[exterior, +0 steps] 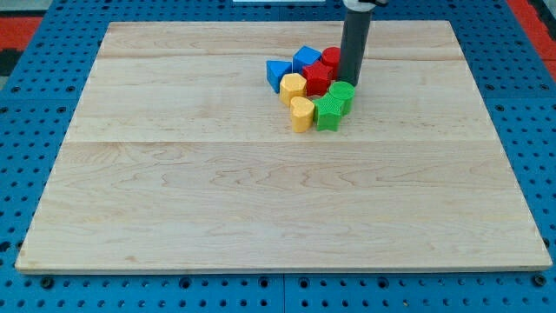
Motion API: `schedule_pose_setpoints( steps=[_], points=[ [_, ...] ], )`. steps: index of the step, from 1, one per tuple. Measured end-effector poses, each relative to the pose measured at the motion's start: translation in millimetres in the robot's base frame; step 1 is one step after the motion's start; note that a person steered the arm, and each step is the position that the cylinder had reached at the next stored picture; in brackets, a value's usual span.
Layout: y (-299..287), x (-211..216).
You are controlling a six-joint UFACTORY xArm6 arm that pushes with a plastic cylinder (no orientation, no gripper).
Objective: Slide the green circle to the bottom right of the board
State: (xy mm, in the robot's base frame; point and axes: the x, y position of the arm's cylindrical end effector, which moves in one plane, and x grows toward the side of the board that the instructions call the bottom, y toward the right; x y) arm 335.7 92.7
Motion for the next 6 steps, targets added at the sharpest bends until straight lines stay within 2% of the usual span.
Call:
schedule_pose_setpoints(
  steps=[2,3,4,5,6],
  points=[
    [-2.4,84.5],
    [-3.4,61.5],
    [-32.3,70.5],
    [-31.6,116.3],
    [0.6,137.4]
  ],
)
